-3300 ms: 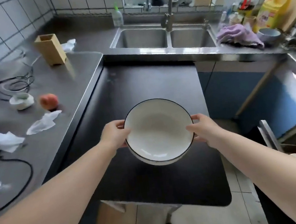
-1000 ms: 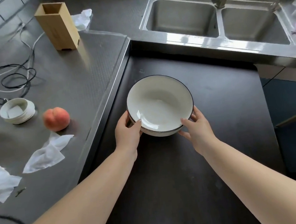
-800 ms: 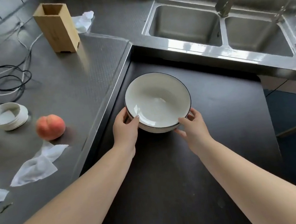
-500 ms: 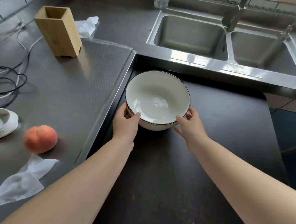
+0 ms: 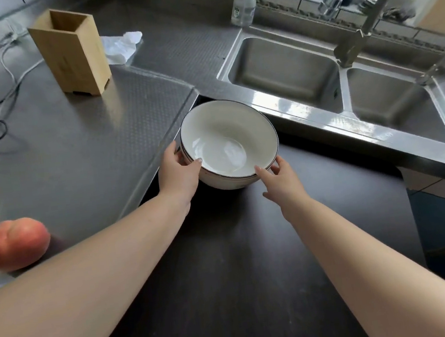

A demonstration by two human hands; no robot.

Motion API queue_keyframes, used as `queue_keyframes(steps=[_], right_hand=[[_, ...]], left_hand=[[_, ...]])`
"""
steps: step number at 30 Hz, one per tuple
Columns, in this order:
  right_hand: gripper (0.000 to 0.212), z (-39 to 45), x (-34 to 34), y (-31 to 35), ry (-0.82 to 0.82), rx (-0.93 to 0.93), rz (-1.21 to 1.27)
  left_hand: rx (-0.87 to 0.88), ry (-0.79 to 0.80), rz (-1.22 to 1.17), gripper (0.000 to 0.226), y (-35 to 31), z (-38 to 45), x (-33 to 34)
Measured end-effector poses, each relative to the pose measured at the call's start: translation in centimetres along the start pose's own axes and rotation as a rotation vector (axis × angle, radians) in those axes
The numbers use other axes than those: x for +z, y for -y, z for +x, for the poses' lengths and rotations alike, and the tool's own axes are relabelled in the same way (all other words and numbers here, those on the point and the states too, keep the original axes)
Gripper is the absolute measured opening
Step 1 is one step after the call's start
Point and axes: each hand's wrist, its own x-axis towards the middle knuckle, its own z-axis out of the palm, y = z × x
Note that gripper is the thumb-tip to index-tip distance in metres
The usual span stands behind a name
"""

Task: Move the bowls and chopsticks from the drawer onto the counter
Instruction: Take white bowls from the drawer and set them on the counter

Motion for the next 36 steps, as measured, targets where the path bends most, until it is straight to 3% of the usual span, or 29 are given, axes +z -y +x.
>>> queue_keyframes(steps=[11, 16, 21, 27, 31, 36], right_hand=[[0.047, 3.0, 0.6, 1.1, 0.04, -0.04, -0.078], [0.06, 4.0, 0.4, 1.2, 0.036, -0.016, -0.036], [0.065, 4.8, 0.2, 1.4, 0.019, 0.003, -0.031], [0.063, 5.7, 0.2, 1.5, -0.019, 0.004, -0.058], [0.056, 6.7, 0.4, 1.9, -0.048, 0.009, -0.06], [0.038, 7.9, 1.2, 2.7, -0.04, -0.017, -0.022]], left_hand=[[0.065, 0.088, 0.219, 0.056, -2.1, 4.5, 0.4], [0.055, 0.128, 0.257, 0.051, -2.5, 5.8, 0.3], [-0.006, 0.137, 0.289, 0.076, -3.0, 7.0, 0.4], [-0.024, 0.123, 0.266, 0.077, -3.1, 7.5, 0.9], [-0.007, 0.113, 0.262, 0.07, -3.1, 7.4, 0.9], [0.061, 0.109, 0.282, 0.036, -2.9, 7.6, 0.7]])
